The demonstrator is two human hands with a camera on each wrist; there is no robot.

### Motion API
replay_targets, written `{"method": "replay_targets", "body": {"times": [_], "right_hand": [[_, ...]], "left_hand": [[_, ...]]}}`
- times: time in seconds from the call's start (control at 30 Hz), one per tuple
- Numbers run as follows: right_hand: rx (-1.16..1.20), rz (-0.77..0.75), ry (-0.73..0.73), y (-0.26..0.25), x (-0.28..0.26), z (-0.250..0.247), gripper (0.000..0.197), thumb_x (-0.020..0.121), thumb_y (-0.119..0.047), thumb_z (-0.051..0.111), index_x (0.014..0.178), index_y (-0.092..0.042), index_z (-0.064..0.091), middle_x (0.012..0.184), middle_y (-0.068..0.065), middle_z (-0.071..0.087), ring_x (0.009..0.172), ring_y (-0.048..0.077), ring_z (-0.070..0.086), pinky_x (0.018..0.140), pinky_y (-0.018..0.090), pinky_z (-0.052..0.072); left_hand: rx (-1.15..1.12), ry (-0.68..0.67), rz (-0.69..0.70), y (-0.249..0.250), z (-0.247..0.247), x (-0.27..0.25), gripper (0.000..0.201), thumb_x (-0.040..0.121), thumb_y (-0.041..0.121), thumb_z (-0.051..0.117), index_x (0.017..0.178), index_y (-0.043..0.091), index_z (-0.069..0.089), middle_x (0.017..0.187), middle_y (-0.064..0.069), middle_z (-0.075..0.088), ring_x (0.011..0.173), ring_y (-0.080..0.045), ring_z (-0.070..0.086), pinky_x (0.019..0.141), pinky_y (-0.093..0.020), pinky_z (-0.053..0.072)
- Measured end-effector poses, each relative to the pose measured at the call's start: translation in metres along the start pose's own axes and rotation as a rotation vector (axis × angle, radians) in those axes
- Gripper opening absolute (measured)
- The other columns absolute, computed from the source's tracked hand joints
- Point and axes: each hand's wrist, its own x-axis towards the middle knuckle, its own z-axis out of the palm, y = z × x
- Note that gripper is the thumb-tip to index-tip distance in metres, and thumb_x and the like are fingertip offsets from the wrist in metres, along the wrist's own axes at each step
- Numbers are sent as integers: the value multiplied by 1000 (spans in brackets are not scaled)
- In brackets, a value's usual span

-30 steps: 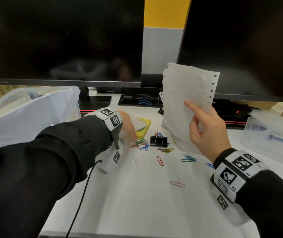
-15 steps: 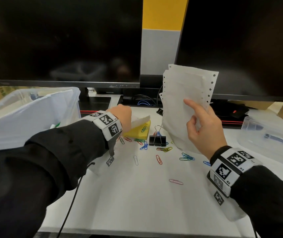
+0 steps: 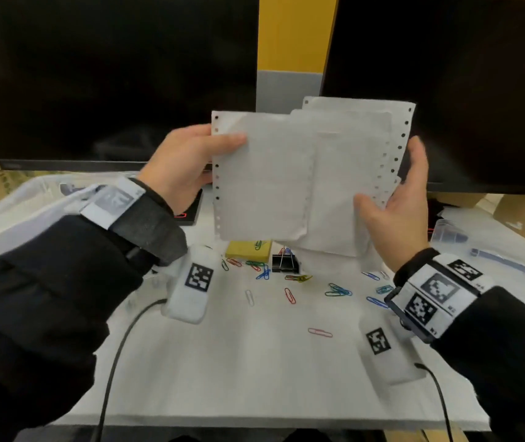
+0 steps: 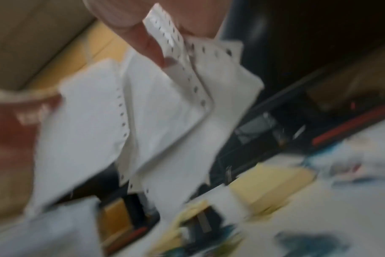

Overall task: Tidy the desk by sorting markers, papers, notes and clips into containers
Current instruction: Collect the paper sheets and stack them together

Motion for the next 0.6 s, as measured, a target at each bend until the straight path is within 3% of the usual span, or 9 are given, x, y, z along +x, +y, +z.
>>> {"method": "replay_targets", "body": {"times": [0.1, 0.2, 0.3, 0.37, 0.43, 0.53, 0.6], "right_hand": [[175, 216, -66, -5, -2, 10, 52, 81, 12, 54, 127, -10, 44, 115, 1, 60, 102, 10, 61, 85, 24, 54], [291, 327, -162, -5, -11, 25, 35, 80, 10, 53, 108, -12, 56, 104, 4, 65, 93, 18, 64, 76, 25, 55], [352, 358, -223, -5, -18, 38, 44, 63, -5, 52, 107, -9, 58, 99, 4, 67, 89, 18, 64, 76, 28, 53], [418, 358, -268, -6, -18, 41, 48, 61, -9, 48, 108, -9, 59, 95, -1, 68, 87, 12, 66, 71, 24, 54], [475, 345, -280, -8, -18, 42, 50, 63, -9, 46, 111, -7, 58, 94, -2, 67, 84, 8, 66, 69, 19, 54], [473, 329, -277, -10, -18, 40, 57, 63, -9, 43, 118, -1, 53, 102, 5, 63, 92, 13, 61, 76, 26, 53], [469, 345, -250, -10, -20, 41, 60, 63, -10, 45, 122, -1, 48, 106, 5, 62, 95, 14, 61, 75, 26, 52]], "left_hand": [[-178, 5, -88, -25, 11, -3, 32, 91, 20, 55, 122, 12, 59, 111, -3, 70, 97, -17, 69, 80, -30, 57], [-249, 43, -109, -44, 26, -11, 28, 90, 16, 57, 118, 14, 57, 109, -2, 70, 93, -16, 70, 73, -26, 59], [-255, 177, -71, -54, 36, -18, 24, 83, 11, 65, 102, 19, 54, 94, 0, 70, 79, -14, 69, 67, -29, 58], [-254, 225, -25, -56, 37, -19, 34, 81, 10, 68, 105, 22, 49, 92, 0, 71, 73, -11, 71, 61, -27, 57], [-267, 228, 20, -55, 35, -18, 39, 80, 9, 69, 108, 27, 47, 96, 0, 71, 78, -12, 71, 63, -25, 59], [-256, 198, 56, -53, 32, -19, 40, 80, 9, 68, 106, 33, 48, 100, 1, 69, 87, -14, 70, 69, -26, 59], [-247, 193, 70, -55, 31, -20, 36, 81, 9, 67, 105, 32, 51, 101, 2, 69, 85, -11, 70, 68, -25, 58]]}}
